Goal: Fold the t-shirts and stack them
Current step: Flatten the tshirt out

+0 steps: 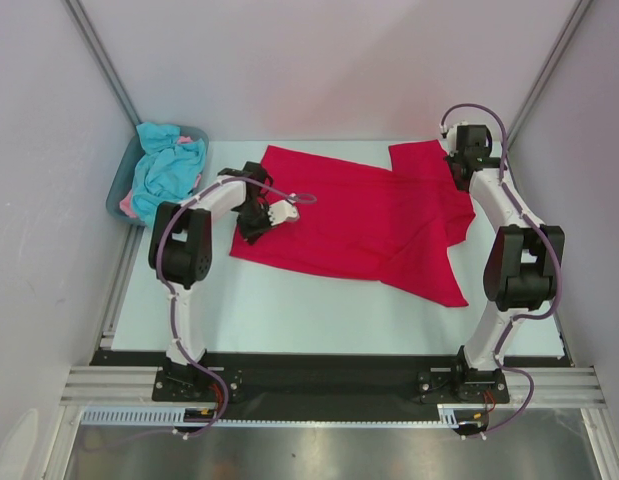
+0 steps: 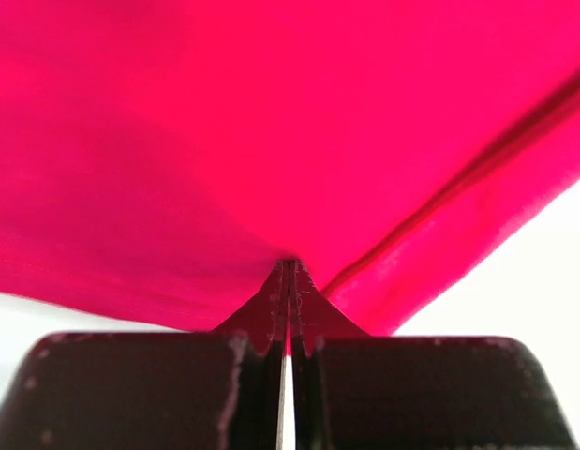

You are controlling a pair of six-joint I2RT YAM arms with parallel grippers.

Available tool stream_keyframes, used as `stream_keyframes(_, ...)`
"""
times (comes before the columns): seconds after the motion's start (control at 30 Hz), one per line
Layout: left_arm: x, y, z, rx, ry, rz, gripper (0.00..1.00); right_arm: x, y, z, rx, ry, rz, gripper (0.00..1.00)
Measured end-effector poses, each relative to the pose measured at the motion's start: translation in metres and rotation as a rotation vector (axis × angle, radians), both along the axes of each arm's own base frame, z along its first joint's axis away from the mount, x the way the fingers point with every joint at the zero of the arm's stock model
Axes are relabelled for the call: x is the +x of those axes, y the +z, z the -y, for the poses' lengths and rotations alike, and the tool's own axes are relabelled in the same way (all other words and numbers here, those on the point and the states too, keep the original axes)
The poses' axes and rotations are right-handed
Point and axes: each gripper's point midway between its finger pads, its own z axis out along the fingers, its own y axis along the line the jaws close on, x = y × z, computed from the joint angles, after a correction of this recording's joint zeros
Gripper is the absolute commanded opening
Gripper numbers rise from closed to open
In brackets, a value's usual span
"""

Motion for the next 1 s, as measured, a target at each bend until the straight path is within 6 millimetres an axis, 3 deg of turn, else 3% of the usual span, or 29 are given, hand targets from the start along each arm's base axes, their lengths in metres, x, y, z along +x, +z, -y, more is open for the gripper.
stream_keyframes(0.2, -0.012, -0.001, -0.009, 0.010, 0.006, -0.060, 0.00, 0.003, 0.006, -0.001, 0.001, 0.002, 0.015, 0.00)
stream_keyframes(0.4, -0.031, -0.002, -0.034, 0.027, 0.043, -0.148, 0.00, 0.006, 0.012, -0.003, 0.001, 0.006, 0.029, 0.00)
stream_keyframes(0.67, -0.058, -0.002, -0.063, 0.057, 0.084, -0.263, 0.01, 0.009, 0.008, -0.003, 0.001, 0.007, 0.022, 0.00)
stream_keyframes(0.93, -0.085, -0.002, -0.079, 0.120, 0.065, -0.364, 0.00, 0.009, 0.007, -0.004, 0.002, 0.008, 0.019, 0.00)
stream_keyframes(1.0, -0.088, -0.002, -0.081, 0.133, 0.067, -0.390, 0.09, 0.009, 0.004, -0.005, 0.009, 0.015, 0.010, 0.00)
